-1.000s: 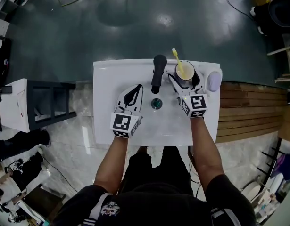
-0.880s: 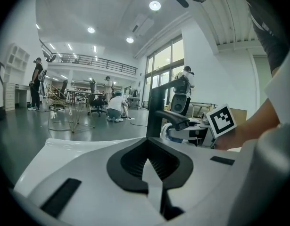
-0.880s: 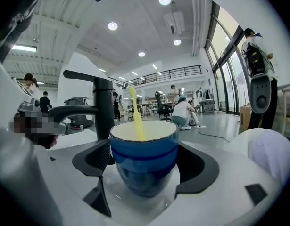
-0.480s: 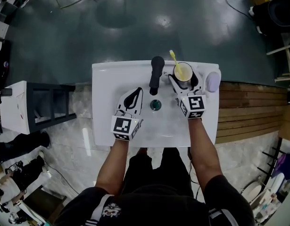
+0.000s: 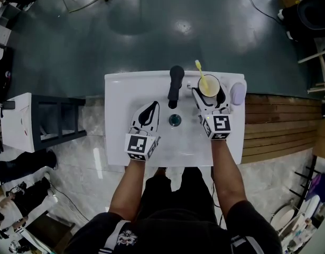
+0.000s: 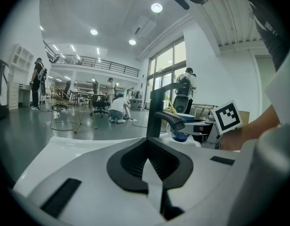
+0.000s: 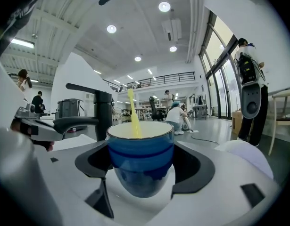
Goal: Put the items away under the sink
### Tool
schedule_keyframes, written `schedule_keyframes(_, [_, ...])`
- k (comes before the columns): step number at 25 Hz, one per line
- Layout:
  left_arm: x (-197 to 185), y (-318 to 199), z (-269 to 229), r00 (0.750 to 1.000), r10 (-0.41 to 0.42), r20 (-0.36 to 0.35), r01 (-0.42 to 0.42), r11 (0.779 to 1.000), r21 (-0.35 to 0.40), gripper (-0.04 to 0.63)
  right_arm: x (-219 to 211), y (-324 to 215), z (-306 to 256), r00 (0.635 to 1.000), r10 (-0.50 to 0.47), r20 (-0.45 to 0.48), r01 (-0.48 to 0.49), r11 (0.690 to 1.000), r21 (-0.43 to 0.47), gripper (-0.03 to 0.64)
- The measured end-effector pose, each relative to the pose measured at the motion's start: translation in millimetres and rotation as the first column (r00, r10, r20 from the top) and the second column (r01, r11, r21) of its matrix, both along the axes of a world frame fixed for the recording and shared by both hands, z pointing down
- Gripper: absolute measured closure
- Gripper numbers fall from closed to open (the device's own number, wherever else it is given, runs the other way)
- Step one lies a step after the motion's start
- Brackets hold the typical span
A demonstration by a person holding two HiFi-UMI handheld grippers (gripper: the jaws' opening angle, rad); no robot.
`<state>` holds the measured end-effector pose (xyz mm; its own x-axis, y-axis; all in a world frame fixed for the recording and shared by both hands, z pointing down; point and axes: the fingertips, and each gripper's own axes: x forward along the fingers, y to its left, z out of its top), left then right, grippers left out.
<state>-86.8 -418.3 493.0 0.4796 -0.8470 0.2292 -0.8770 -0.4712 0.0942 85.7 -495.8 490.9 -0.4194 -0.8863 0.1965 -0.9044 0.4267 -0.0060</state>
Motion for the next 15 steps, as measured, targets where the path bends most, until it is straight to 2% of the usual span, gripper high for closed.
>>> schedule_keyframes(8, [4,19,-12,0.999,0.038,0.006,-0.038,0.999,0.012,0.595,5,28,-25,1.0,0.019,0.002,-0.019,0.999,0.037,0.215])
schedule_keyframes(15, [0,50,-25,0.997,0.076,0.008,-0.076,0.997,0.023,0.595,-3,75,-52,0.999,0.034,0.007,-0.034,0.997,0.075,0.215])
